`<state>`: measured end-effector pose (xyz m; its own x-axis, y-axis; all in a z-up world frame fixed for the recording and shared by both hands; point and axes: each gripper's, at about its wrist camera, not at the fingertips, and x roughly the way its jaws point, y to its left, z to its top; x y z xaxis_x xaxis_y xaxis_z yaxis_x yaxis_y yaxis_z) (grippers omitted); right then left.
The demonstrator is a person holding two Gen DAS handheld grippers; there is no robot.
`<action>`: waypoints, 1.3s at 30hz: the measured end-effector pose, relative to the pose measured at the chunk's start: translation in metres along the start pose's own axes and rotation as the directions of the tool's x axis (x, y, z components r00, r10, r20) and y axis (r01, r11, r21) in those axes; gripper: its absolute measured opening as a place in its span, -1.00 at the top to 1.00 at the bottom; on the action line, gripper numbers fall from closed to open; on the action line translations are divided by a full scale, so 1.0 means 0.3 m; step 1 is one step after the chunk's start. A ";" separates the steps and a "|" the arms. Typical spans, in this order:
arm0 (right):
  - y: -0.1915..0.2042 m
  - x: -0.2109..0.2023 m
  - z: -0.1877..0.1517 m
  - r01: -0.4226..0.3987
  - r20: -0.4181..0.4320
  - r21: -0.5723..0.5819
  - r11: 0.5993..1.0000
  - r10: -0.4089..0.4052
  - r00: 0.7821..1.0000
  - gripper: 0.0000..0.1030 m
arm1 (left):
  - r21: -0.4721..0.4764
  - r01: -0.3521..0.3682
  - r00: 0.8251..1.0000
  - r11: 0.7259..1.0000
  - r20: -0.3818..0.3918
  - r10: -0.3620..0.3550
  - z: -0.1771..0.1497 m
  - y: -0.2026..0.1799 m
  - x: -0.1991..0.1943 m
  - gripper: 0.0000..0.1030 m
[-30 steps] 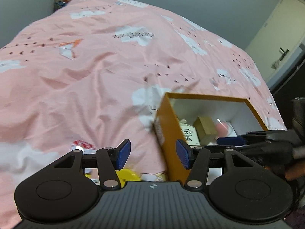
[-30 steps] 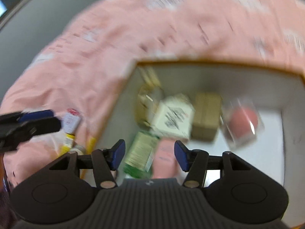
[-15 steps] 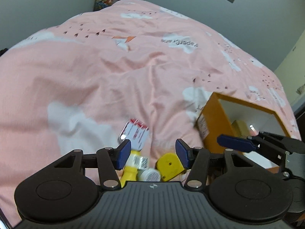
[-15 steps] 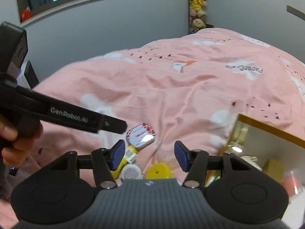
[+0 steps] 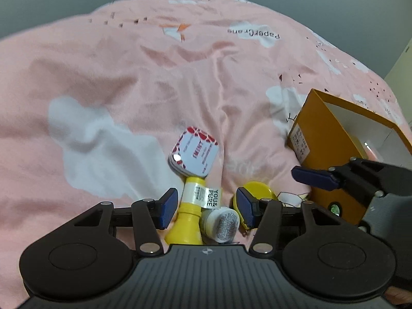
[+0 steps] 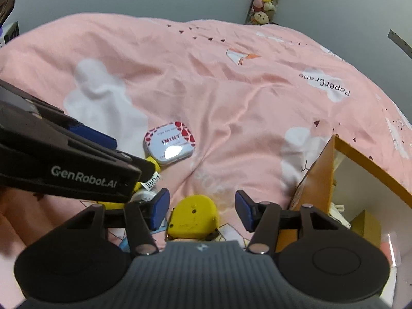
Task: Organize rigid objects
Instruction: 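Grasp the yellow tape measure with the right gripper while the left gripper grasps the yellow bottle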
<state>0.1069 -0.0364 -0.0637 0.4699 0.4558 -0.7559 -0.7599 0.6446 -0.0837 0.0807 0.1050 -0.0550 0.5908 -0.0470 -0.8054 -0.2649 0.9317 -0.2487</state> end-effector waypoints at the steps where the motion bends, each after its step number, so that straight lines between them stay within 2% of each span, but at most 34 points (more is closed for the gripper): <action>1: 0.005 0.014 -0.001 0.005 -0.006 0.000 1.000 -0.005 1.000 -0.09 | -0.008 -0.001 1.000 1.000 -0.008 0.001 -0.002 0.006 0.007 -0.20; 4: 0.012 0.046 -0.006 0.001 -0.025 0.006 1.000 0.000 1.000 -0.09 | -0.030 -0.004 0.999 1.000 -0.032 0.003 -0.006 0.021 0.028 -0.19; 13: 0.027 0.097 -0.024 -0.034 -0.065 0.007 0.999 0.035 0.997 -0.06 | 0.000 -0.015 0.996 1.000 -0.085 0.015 -0.001 0.019 0.105 -0.18; 16: 0.032 0.119 -0.031 -0.019 -0.079 -0.007 1.000 0.018 0.997 -0.06 | 0.017 -0.016 0.995 1.000 -0.103 0.017 0.002 0.008 0.133 -0.11; 23: 0.034 0.149 -0.041 0.002 -0.097 -0.028 1.000 -0.005 0.995 -0.05 | 0.018 -0.001 0.993 1.000 -0.122 0.003 0.007 0.000 0.178 -0.10; 26: 0.032 0.153 -0.042 0.000 -0.095 -0.029 1.000 -0.003 0.995 -0.05 | -0.011 0.020 0.992 1.000 -0.121 -0.021 0.009 0.014 0.177 0.08; 28: 0.029 0.153 -0.041 -0.005 -0.096 -0.028 1.000 0.002 0.995 -0.05 | -0.029 0.034 0.993 0.999 -0.115 -0.037 0.009 0.024 0.154 0.32; 33: 0.038 0.142 -0.043 -0.002 -0.093 -0.050 0.999 -0.003 0.996 0.02 | -0.011 -0.006 0.995 1.000 -0.104 0.005 0.009 0.028 0.112 0.43; 36: 0.048 0.140 -0.047 0.000 -0.095 -0.075 0.997 -0.008 0.995 -0.01 | -0.028 -0.015 0.995 0.999 -0.099 0.012 0.017 0.040 0.121 0.43; 39: 0.044 0.144 -0.047 -0.003 -0.097 -0.071 0.997 -0.004 0.995 0.01 | -0.049 -0.027 0.997 0.998 -0.068 0.024 0.019 0.053 0.108 0.52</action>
<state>0.1109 -0.0169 -0.1068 0.4270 0.3920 -0.8149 -0.7913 0.5981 -0.1269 0.1001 0.1204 -0.0819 0.5311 -0.0489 -0.8459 -0.3180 0.9138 -0.2525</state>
